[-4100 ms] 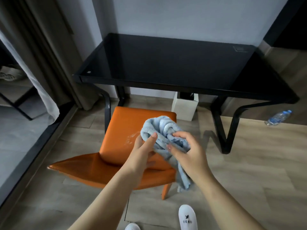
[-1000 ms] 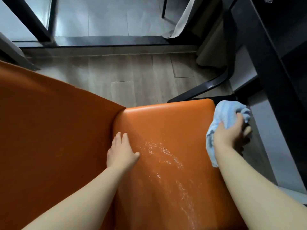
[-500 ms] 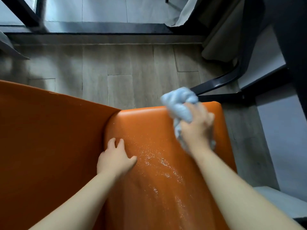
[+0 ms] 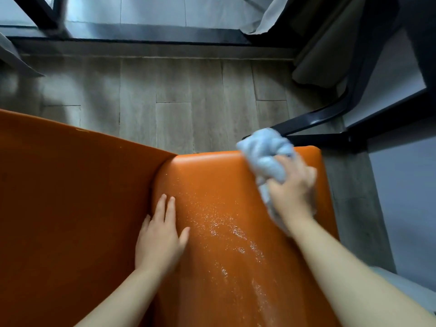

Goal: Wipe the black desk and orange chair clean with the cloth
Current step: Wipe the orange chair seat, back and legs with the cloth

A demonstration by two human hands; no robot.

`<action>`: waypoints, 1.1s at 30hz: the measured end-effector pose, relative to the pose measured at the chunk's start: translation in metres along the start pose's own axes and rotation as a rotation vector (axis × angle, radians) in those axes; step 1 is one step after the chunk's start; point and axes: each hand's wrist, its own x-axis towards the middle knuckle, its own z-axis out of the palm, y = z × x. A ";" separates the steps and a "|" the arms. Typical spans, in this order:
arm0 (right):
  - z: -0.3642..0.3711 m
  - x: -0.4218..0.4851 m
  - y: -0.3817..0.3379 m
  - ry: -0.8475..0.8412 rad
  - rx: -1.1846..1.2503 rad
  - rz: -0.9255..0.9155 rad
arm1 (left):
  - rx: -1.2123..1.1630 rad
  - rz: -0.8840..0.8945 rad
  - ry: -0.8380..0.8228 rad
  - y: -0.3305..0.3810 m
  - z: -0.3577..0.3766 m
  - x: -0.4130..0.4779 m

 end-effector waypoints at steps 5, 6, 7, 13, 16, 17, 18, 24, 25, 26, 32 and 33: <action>-0.004 0.028 0.011 -0.120 -0.225 0.377 | -0.097 -0.069 0.063 -0.007 0.003 0.000; 0.007 0.017 -0.004 -0.201 -0.268 0.250 | -0.128 -0.085 0.048 -0.005 0.003 -0.001; 0.020 0.002 -0.022 -0.291 -0.299 0.074 | -0.152 -0.094 0.033 -0.004 0.003 -0.001; 0.029 -0.027 -0.072 -0.374 0.160 -0.215 | -0.301 -0.149 0.036 -0.008 -0.004 -0.002; 0.019 0.021 -0.061 -0.152 0.084 -0.033 | -0.414 -0.206 0.032 -0.012 -0.003 -0.006; 0.020 0.031 -0.061 -0.187 0.004 0.039 | -0.435 -0.218 0.026 -0.013 -0.001 -0.008; 0.024 0.033 -0.063 -0.257 -0.092 0.067 | -0.444 -0.225 0.021 -0.014 0.000 -0.010; 0.046 -0.042 -0.079 -0.537 -0.368 -0.495 | -0.550 -0.378 -0.036 -0.021 -0.003 -0.012; 0.043 -0.052 -0.080 -0.622 -0.337 -0.560 | -0.583 -0.399 -0.050 -0.022 -0.004 -0.011; 0.037 -0.058 -0.083 -0.692 -0.305 -0.591 | -0.630 -0.420 -0.056 -0.024 -0.005 -0.011; 0.044 -0.011 -0.132 -0.382 -0.266 -0.453 | -1.040 -0.573 0.053 -0.028 -0.008 -0.009; 0.054 -0.009 -0.141 -0.481 -0.338 -0.438 | -1.120 -0.590 0.068 -0.028 -0.008 -0.009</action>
